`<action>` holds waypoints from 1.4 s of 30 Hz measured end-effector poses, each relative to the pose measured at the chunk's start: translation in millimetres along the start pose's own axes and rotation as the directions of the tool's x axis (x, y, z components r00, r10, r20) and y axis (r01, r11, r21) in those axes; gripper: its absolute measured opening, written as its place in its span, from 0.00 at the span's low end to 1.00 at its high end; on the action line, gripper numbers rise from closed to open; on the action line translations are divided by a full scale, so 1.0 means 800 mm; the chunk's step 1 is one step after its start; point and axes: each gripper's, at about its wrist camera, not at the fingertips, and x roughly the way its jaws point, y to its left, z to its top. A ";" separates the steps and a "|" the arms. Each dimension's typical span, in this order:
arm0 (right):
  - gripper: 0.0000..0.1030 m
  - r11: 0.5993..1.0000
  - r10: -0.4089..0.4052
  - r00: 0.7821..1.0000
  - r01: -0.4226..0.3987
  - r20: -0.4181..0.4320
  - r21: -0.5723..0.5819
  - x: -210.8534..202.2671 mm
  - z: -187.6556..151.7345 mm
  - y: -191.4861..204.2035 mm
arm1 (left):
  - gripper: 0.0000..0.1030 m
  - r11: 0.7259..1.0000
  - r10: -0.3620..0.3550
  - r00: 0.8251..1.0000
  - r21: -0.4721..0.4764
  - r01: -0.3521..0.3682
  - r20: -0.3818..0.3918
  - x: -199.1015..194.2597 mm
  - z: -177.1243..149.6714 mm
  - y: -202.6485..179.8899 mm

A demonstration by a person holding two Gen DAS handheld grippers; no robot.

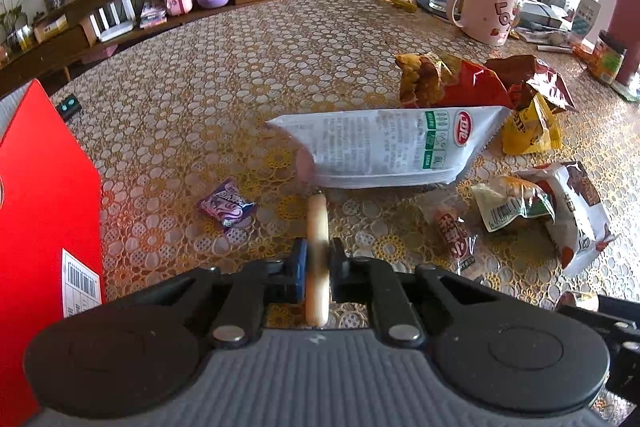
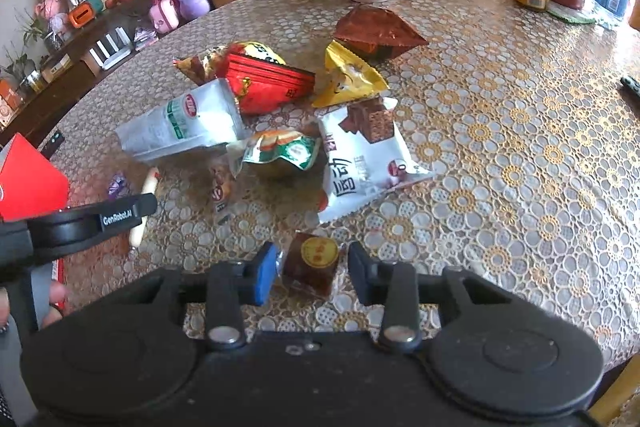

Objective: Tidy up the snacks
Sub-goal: 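Grasp the cream stick snack with the left tool while the right tool grasps the brown cylinder, then carry the stick snack with the left tool while the right tool carries the brown cylinder into the box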

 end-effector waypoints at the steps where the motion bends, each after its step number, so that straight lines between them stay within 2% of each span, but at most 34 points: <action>1: 0.30 1.000 0.004 1.000 -0.004 0.000 -0.001 -0.001 0.000 -0.001 | 0.10 1.000 0.002 1.000 -0.001 -0.002 0.001 -0.001 -0.001 0.000; 10: 0.29 0.999 0.030 1.000 -0.030 0.003 -0.018 -0.015 -0.005 -0.006 | 0.10 0.998 -0.023 1.000 -0.057 0.022 -0.006 -0.021 -0.006 0.012; 25: 0.28 0.986 0.110 0.993 -0.103 0.045 -0.130 -0.079 -0.018 0.012 | 0.10 0.994 -0.047 0.999 -0.099 0.048 0.013 -0.099 -0.042 0.024; 35: 0.28 0.958 0.183 0.981 -0.163 0.066 -0.235 -0.119 -0.025 0.042 | 0.10 0.990 -0.040 0.999 -0.132 0.044 0.032 -0.160 -0.060 0.036; 42: 0.28 0.933 0.220 0.972 -0.187 0.077 -0.308 -0.142 -0.029 0.065 | 0.10 0.990 -0.033 0.996 -0.137 0.044 0.079 -0.210 -0.065 0.043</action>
